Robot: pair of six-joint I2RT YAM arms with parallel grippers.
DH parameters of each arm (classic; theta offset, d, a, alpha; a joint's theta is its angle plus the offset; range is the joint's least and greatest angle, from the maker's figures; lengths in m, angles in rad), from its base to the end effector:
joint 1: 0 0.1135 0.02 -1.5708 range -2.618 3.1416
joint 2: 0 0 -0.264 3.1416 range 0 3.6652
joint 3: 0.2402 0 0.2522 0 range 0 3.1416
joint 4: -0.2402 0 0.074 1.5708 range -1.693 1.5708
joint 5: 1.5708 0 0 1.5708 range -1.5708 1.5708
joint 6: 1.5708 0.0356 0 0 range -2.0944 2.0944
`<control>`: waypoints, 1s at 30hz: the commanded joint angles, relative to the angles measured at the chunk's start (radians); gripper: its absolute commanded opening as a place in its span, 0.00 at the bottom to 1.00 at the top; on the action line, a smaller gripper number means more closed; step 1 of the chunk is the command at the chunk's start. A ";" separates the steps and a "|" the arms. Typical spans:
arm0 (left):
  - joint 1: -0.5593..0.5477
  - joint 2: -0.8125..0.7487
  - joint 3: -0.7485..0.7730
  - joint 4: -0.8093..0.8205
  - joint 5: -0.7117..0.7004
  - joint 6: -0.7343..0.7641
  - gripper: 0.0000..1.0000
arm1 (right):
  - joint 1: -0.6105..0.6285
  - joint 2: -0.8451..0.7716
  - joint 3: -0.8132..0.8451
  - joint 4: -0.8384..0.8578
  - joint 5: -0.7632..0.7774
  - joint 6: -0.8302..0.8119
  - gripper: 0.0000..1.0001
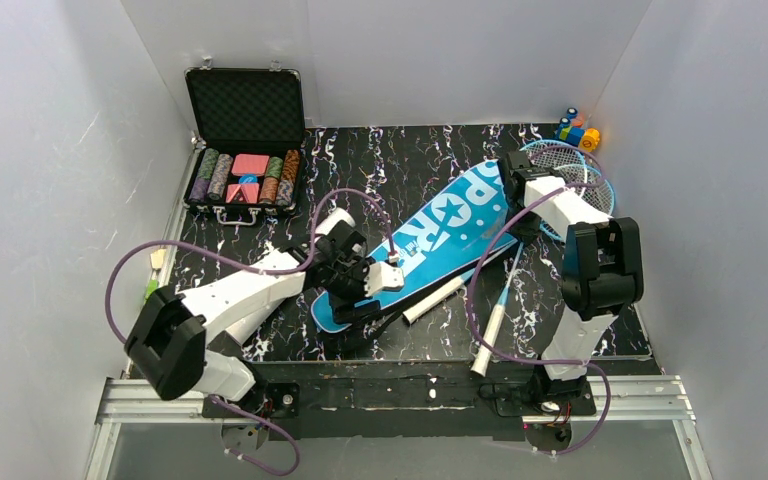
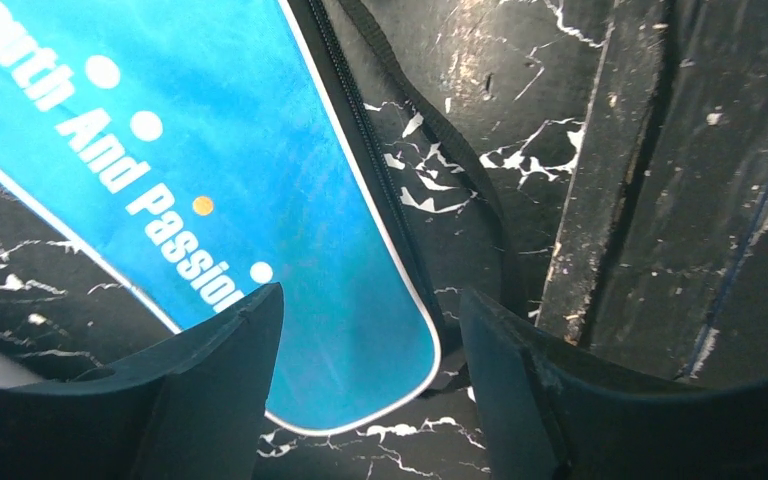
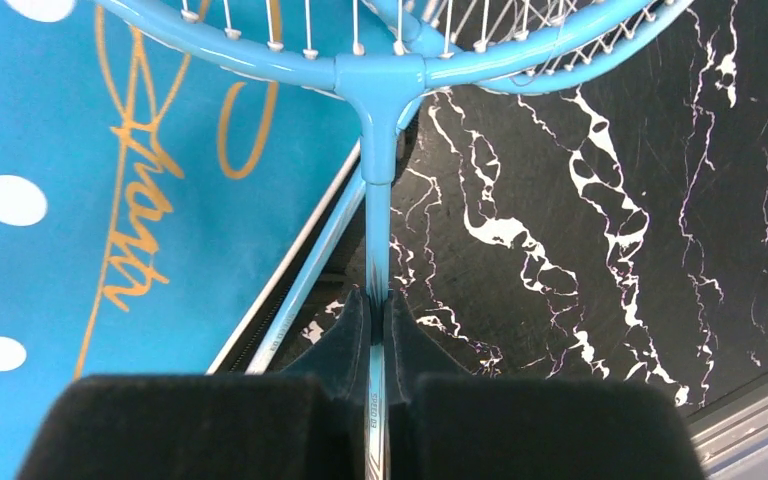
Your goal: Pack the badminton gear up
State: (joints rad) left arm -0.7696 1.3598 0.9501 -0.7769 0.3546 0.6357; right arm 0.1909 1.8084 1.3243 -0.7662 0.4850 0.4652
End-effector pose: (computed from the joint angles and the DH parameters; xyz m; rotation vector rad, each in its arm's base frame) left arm 0.1735 -0.1853 0.2295 1.8412 2.0266 -0.5248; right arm 0.3567 0.0520 0.2091 0.4666 2.6069 -0.4819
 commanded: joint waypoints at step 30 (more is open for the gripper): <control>0.010 0.111 0.165 0.076 -0.126 -0.045 0.00 | 0.055 -0.389 -0.196 0.121 -0.696 0.201 0.50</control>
State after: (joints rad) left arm -0.7696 1.6394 1.0306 -0.7063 0.2867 0.6586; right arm 0.2100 1.4834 1.1400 -0.7181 -0.0162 0.6041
